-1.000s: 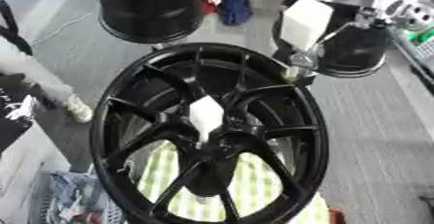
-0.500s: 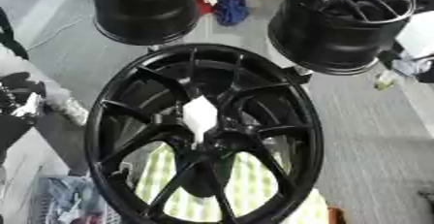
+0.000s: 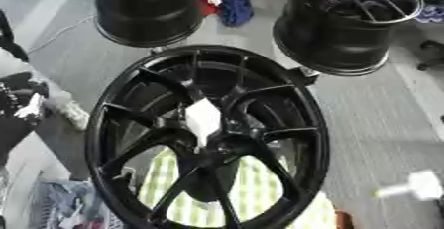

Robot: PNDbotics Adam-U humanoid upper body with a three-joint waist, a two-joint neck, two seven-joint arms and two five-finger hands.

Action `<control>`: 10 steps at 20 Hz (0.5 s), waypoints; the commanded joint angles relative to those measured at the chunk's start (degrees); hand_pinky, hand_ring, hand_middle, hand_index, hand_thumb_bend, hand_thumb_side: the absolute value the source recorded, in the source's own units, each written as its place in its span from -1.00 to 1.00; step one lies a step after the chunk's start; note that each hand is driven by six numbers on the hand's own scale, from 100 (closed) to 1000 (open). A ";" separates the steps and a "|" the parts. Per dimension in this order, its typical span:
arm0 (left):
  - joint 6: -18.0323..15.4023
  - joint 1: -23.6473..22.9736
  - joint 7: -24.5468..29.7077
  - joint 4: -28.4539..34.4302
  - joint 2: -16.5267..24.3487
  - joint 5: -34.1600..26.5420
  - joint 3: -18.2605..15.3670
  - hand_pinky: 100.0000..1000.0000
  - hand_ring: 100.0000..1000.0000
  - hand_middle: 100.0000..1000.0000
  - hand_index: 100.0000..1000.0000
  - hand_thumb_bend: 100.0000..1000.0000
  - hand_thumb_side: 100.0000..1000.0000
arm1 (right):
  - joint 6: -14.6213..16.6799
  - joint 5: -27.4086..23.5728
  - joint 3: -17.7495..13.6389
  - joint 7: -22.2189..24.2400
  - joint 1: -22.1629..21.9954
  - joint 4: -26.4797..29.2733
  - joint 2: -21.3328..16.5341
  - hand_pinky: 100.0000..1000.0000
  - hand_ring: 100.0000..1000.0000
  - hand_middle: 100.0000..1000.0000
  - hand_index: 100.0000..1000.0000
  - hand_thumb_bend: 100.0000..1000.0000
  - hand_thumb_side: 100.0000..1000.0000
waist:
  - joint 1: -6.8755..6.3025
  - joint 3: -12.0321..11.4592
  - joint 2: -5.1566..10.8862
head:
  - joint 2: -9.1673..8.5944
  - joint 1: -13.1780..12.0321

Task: Pull the pin out of the wheel hub.

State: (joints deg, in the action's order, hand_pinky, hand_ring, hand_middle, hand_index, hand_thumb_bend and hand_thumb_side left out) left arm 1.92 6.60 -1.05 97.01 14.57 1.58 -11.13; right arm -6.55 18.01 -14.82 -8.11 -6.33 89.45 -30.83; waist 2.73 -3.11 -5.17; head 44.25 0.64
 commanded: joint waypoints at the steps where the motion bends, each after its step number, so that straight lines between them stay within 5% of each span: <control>1: -0.05 0.44 -0.27 0.65 0.76 0.06 -0.37 0.02 0.11 0.17 0.48 -0.63 -0.55 | -1.09 1.72 -2.82 -5.05 -0.14 0.10 1.06 0.63 0.55 0.64 0.75 -0.31 -0.50 | -0.09 0.09 0.58 | -0.30 -0.14; 10: -0.08 0.37 -0.40 0.62 0.61 -0.05 -0.47 0.02 0.12 0.17 0.48 -0.63 -0.55 | 0.46 -0.16 -2.16 -11.21 0.40 3.76 4.00 0.52 0.42 0.50 0.70 -0.46 -0.54 | -0.22 -0.50 0.70 | -0.27 -0.10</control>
State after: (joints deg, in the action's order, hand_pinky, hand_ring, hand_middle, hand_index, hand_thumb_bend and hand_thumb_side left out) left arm 1.92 6.59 -1.24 96.98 14.53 1.58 -11.17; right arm -6.49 18.30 -16.76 -18.47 -6.41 91.39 -25.99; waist 2.63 -3.58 -4.97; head 44.25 0.65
